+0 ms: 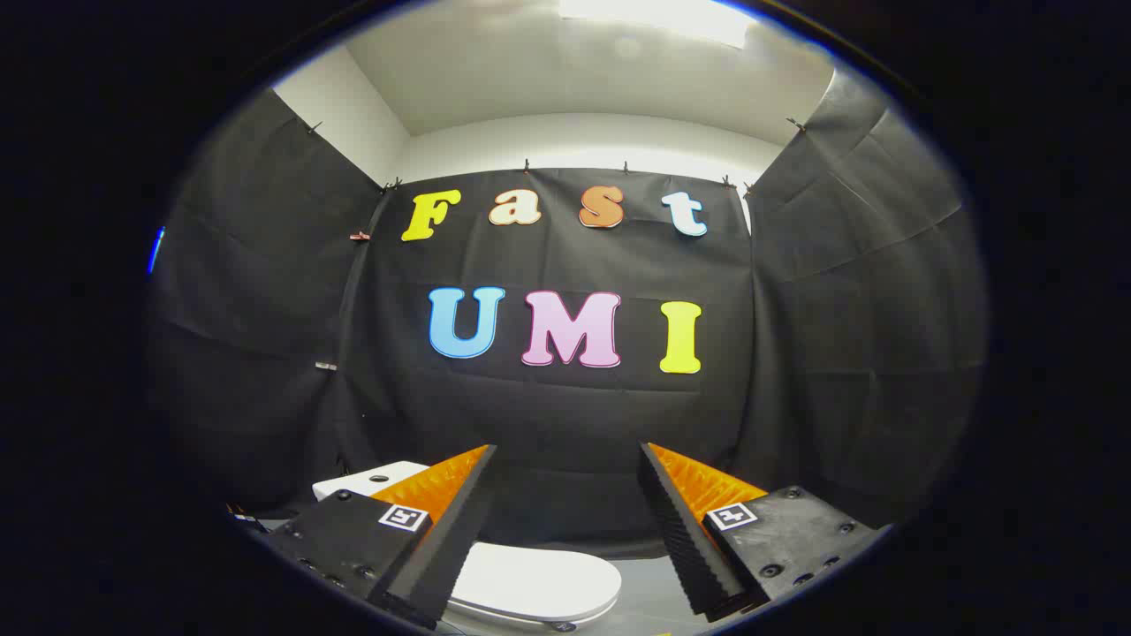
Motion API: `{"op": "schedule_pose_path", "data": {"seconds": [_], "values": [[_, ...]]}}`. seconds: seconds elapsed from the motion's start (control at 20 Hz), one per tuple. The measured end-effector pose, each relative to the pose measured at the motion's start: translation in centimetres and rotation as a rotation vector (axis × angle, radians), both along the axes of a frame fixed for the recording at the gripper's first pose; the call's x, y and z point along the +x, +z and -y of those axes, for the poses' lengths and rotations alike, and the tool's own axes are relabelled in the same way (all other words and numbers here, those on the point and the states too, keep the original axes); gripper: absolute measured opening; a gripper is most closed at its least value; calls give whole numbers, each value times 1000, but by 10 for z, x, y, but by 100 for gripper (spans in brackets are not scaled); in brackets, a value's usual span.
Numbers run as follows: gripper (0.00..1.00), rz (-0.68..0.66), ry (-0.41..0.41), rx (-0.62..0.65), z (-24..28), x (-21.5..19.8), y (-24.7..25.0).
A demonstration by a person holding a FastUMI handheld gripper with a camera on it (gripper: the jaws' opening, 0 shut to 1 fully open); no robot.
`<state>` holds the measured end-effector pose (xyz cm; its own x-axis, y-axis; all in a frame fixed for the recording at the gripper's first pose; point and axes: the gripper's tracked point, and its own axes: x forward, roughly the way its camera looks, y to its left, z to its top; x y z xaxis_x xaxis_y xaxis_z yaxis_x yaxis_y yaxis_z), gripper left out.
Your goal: Open the toilet lid.
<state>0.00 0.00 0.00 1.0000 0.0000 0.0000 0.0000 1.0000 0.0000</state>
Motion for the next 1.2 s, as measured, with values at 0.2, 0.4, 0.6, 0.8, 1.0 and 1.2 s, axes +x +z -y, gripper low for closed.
{"op": "schedule_pose_path", "data": {"seconds": [0.2, 0.4, 0.6, 0.8, 1.0, 1.2], "values": [[98, -11, -3, 4, 1, 1, -3], [98, -9, -4, 14, 1, 1, 2], [98, -14, -7, 21, 3, 1, 2], [98, -16, -9, 24, 3, 1, 4], [98, -18, -17, 33, 7, 2, 4], [98, -34, -31, 44, 11, 4, 0]]}}
